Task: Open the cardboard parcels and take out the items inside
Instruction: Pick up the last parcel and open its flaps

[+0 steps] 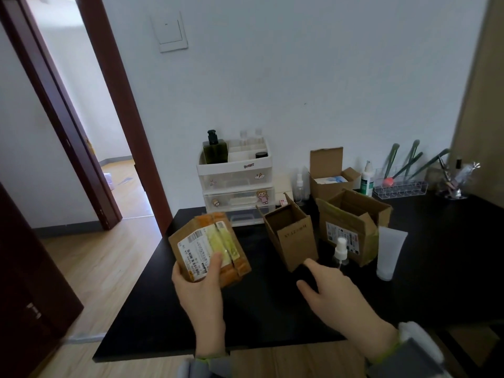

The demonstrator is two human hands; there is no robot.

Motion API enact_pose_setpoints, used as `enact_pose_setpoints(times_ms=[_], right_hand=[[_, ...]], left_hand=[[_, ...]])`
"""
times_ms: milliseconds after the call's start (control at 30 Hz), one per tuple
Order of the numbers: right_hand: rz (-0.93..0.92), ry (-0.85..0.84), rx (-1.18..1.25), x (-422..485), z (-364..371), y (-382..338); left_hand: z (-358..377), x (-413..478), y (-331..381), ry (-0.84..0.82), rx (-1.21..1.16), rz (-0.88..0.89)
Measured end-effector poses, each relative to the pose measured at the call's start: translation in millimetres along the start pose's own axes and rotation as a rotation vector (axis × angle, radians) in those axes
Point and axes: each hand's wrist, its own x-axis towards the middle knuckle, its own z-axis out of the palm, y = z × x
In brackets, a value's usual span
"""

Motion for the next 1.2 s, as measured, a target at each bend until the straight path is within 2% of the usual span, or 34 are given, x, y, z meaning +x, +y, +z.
enact_pose_setpoints(times_ms=[133, 300, 367, 433, 500, 567, 700, 767, 833, 933, 1067, 1200], right_hand=[[-0.104, 0.062, -0.331, 18, 37, 8], [-0.043, -0.135, -0.389, 22, 53, 12], [-0.064, -0.213, -0.284, 20, 46, 11], [-0.126, -0.237, -0.009, 18, 33, 1], [-0.184, -0.15, 0.25, 19, 24, -15], [-0.2, -0.082, 0.365, 25, 23, -28], [-0.155, -0.234, 0.62, 39, 24, -37], [-0.167, -0.238, 0.568, 41, 23, -39], [-0.174, -0.173, 0.432, 41, 24, -42], [-0.153, -0.185, 0.402, 42, 29, -45], [-0.09, -0.217, 0.58, 47, 27, -36], [-0.14, -0.261, 0.739, 48, 22, -31]], left_hand=[[1, -9, -1, -0.079, -0.056, -0.082], [-2, -9, 1, -0.175, -0.055, -0.163], [-3, -8, 2, -0.196, -0.03, -0.169], [-4, -9, 3, -0.215, 0.003, -0.167], [-3, -11, 2, -0.233, 0.032, -0.166], [-1, -14, 1, -0.249, 0.055, -0.171], [-1, -16, 1, -0.281, 0.109, -0.17], [-2, -18, 1, -0.287, 0.137, -0.152], [-2, -19, 0, -0.296, 0.166, -0.13], [-3, -17, 0, -0.319, 0.188, -0.137], [-10, -9, 0, -0.342, 0.159, -0.182], [-17, -7, -1, -0.385, 0.103, -0.278]])
